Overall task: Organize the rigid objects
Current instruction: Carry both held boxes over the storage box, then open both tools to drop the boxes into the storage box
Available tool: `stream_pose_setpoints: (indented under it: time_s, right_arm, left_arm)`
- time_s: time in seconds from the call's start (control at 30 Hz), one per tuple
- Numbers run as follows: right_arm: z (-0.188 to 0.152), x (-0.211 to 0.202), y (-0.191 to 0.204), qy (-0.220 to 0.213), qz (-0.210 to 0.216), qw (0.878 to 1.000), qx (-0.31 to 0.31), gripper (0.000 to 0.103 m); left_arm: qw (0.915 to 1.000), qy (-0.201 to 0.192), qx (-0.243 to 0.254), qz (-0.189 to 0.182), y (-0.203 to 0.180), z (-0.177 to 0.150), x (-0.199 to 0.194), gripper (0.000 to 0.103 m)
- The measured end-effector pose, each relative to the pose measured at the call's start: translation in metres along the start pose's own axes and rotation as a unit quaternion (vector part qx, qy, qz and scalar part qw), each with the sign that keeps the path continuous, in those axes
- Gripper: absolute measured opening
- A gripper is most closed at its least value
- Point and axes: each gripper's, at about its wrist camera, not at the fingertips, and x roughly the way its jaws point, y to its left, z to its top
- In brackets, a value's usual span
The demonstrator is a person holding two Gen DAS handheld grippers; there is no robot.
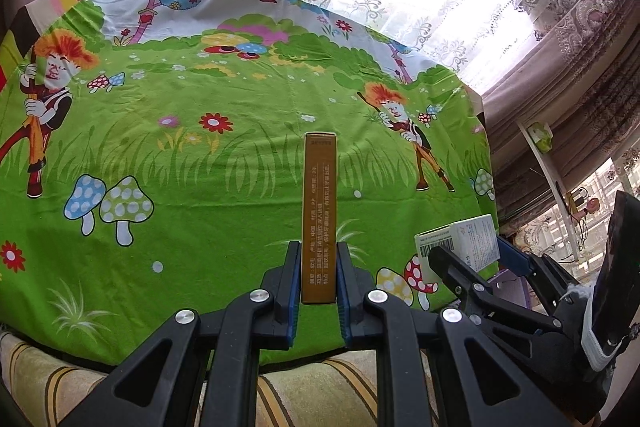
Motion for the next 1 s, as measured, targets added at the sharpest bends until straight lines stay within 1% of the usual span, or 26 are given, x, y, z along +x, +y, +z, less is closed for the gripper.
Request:
stream_pose_setpoints:
  time_s: [0.27,0.47,0.73,0.87,1.0]
  right_arm:
    - [-0.032,-0.037,-0.027,-0.006,-0.021,0.999,0.023,0.073]
    - [-0.059,-0.066,-0.058,-0.010,-0.045,0.997,0.055,0.073]
    - [-0.089,-0.103,-0.095,-0.020,-0.077,0.992,0.093,0.073]
    - [-0.101,-0.115,-0.109,-0.023,-0.097,0.989,0.109,0.073]
    - [-0.114,-0.124,-0.126,-0.021,-0.119,0.985,0.124,0.073]
  left_arm:
    - [0.9989,0.008,0.043,-0.019,-0.043,-0.028,-0.013,0.016]
    - [0.9955,0.020,0.084,-0.037,-0.081,-0.052,-0.017,0.016]
    - [0.9886,0.036,0.137,-0.052,-0.127,-0.082,-0.018,0.016]
    - [0.9837,0.057,0.158,-0.065,-0.151,-0.098,-0.011,0.016]
    - [0.9785,0.070,0.181,-0.072,-0.172,-0.112,-0.005,0.016]
